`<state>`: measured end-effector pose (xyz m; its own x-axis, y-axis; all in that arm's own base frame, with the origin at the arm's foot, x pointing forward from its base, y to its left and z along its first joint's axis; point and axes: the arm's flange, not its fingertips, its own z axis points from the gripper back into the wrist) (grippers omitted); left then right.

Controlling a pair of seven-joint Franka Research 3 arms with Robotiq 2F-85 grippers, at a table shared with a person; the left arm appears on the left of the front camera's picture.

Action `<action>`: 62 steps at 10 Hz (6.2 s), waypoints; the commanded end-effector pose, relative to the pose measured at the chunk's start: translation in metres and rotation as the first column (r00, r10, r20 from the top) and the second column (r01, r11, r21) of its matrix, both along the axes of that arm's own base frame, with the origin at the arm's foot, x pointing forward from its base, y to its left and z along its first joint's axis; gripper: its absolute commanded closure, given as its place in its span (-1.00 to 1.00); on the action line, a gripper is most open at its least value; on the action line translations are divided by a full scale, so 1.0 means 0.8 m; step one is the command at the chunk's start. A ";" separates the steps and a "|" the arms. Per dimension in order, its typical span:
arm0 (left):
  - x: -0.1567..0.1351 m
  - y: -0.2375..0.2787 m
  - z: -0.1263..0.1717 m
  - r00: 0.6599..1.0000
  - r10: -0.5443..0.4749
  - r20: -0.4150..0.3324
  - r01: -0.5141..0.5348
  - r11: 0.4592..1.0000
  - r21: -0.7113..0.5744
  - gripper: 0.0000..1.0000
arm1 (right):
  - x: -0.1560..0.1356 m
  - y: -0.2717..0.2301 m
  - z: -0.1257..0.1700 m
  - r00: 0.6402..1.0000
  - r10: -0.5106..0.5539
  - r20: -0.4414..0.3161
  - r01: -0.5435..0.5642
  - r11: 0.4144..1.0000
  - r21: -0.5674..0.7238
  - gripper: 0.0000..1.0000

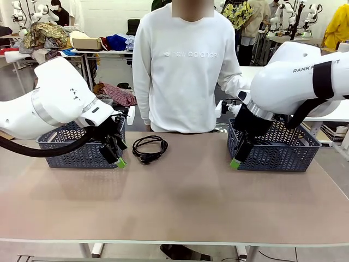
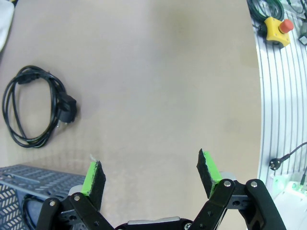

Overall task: Organize the cables according to human instructions.
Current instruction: Pick up a bundle of cables and place it in the basket indicated by the human.

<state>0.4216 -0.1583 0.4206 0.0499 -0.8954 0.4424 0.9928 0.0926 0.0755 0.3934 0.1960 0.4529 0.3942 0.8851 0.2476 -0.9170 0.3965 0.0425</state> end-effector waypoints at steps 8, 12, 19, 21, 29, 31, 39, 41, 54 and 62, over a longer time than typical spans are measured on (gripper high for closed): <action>0.000 0.002 0.001 1.000 0.001 0.000 -0.001 1.000 0.001 -1.00 | 0.136 0.132 -0.001 0.719 0.695 0.031 -0.682 0.712 -0.168 -1.00; 0.000 0.002 0.001 1.000 0.001 0.000 -0.001 1.000 0.001 -1.00 | 0.175 0.188 -0.012 0.645 0.763 -0.035 -0.750 0.623 -0.222 -1.00; 0.000 0.002 0.001 1.000 0.001 0.000 -0.001 1.000 0.001 -1.00 | 0.168 0.189 -0.020 0.660 0.751 -0.026 -0.738 0.641 -0.210 -1.00; 0.000 0.002 0.001 1.000 0.001 0.000 -0.001 1.000 0.001 -1.00 | 0.168 0.189 -0.020 0.660 0.751 -0.026 -0.738 0.641 -0.210 -1.00; 0.000 0.002 0.001 1.000 0.001 0.000 -0.001 1.000 0.001 -1.00 | 0.225 0.265 -0.081 0.524 0.852 0.002 -0.824 0.508 -0.250 -1.00; 0.000 0.002 0.001 1.000 0.001 0.000 -0.001 1.000 0.001 -1.00 | 0.244 0.287 -0.091 0.501 0.865 -0.008 -0.835 0.482 -0.265 -1.00; 0.000 0.002 0.001 1.000 0.001 0.000 -0.001 1.000 0.001 -1.00 | 0.291 0.334 -0.125 0.453 0.890 -0.059 -0.871 0.426 -0.246 -1.00; 0.000 0.002 0.001 1.000 0.001 0.000 -0.001 1.000 0.001 -1.00 | 0.297 0.339 -0.134 0.444 0.891 -0.091 -0.878 0.414 -0.239 -1.00; 0.000 0.002 0.001 1.000 0.001 0.000 -0.001 1.000 0.001 -1.00 | 0.321 0.347 -0.171 0.520 0.838 -0.168 -0.848 0.483 -0.219 -1.00; 0.000 0.002 0.001 1.000 0.001 0.000 -0.001 1.000 0.001 -1.00 | 0.317 0.345 -0.167 0.520 0.833 -0.189 -0.852 0.487 -0.193 0.40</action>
<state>0.4217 -0.1584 0.4206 0.0497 -0.8954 0.4424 0.9929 0.0924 0.0754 0.6317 0.4562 0.3127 -0.5824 0.8129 0.0045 -0.8062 -0.5782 0.1254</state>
